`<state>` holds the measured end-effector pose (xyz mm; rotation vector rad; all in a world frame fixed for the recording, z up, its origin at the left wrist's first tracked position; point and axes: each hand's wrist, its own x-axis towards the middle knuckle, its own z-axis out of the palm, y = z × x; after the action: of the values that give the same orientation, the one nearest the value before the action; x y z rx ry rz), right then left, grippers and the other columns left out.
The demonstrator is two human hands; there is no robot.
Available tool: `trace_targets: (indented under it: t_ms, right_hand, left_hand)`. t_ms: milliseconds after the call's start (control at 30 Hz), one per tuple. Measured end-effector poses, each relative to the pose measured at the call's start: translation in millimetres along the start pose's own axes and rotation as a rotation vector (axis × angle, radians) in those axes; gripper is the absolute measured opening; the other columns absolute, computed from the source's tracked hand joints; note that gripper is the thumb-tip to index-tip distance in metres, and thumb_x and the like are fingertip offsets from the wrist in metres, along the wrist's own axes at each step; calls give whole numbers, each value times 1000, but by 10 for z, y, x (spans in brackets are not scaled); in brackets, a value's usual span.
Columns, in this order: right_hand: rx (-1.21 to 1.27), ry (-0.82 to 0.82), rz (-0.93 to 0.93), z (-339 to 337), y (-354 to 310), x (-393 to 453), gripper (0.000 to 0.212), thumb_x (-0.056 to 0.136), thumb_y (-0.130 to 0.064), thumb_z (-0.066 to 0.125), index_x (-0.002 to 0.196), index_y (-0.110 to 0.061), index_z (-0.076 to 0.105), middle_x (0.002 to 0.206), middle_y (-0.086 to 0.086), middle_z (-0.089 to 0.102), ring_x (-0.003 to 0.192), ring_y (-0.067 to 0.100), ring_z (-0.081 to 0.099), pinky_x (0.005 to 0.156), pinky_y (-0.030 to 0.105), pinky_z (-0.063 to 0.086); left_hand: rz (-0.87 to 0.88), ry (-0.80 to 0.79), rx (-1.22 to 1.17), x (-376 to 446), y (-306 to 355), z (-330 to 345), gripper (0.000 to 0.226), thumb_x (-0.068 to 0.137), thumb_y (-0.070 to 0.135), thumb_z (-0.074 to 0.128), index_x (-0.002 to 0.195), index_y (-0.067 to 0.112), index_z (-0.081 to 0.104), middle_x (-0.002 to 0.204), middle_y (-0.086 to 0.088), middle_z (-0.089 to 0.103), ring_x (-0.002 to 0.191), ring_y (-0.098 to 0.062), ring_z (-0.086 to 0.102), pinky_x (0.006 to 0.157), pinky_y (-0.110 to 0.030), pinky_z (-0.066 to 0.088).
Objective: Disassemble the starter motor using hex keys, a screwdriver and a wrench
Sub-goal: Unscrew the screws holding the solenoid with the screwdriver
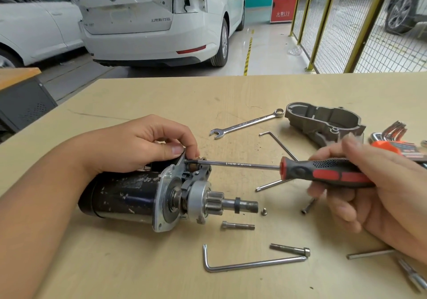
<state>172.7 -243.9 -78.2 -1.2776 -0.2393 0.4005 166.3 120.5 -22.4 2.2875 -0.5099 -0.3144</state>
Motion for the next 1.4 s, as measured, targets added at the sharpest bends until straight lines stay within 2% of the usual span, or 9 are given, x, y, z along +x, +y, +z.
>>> trace_targets:
  t_ms: [67,200,433,600,800,1000,1167,1333,1400]
  right_hand:
    - [-21,-6,-5,-35,2,1,66,65,-54,92,106,-8,69,77,30,64,38,22,46,47,31,46]
    - [55,-67,-35,-69,9,27,69,50,-18,101,110,-11,69,81,16,61,49,19,47,50,31,43]
    - [-28,16,6,-21,7,2,67,67,-58,89,104,-5,70,80,34,65,37,24,47,46,33,48]
    - [27,-43,-48,-55,17,26,72,49,-19,101,112,-12,68,90,21,65,46,19,46,49,30,43]
    - [18,7,12,-22,3,14,66,71,-54,89,115,-10,68,84,34,65,42,26,51,48,35,49]
    - [-44,-53,-67,-22,11,-14,73,49,-20,102,114,-11,69,98,20,68,53,21,53,49,30,45]
    - [-78,10,2,27,-16,-39,69,64,-58,90,111,-11,71,83,35,64,40,26,51,44,35,48]
    - [-63,-19,-74,23,-1,-47,74,45,-23,103,110,-10,70,90,19,68,51,23,53,48,31,45]
    - [-13,4,-94,65,9,-43,76,42,-22,104,110,-10,71,89,17,67,53,22,54,50,32,45]
  left_hand:
    - [0,2,-4,-2,2,0,24,96,23,54,94,32,76,115,-3,76,113,-33,68,105,-56,48]
    - [-5,4,0,-1,6,3,23,96,24,54,93,32,76,115,-3,76,113,-32,68,105,-54,48]
    - [-8,5,5,-2,10,7,24,96,24,54,93,34,76,114,-4,76,112,-34,68,104,-55,48]
    - [-13,1,11,-5,17,7,25,96,25,54,92,36,76,114,-5,76,112,-36,67,103,-55,48]
    - [-8,8,11,-4,17,8,24,96,24,54,92,34,76,114,-3,76,112,-33,68,102,-49,49]
    - [-5,2,17,-1,9,3,23,96,24,54,93,31,76,115,-2,76,112,-32,69,103,-51,49]
    - [-4,3,14,1,6,2,24,96,24,54,92,35,76,115,-1,76,113,-29,69,103,-47,50]
    - [-5,1,27,-3,11,-2,24,97,25,54,93,35,76,115,0,76,113,-29,69,104,-50,49]
    - [-6,2,28,-6,6,-4,24,97,25,54,93,35,76,114,-2,76,113,-32,68,104,-53,49]
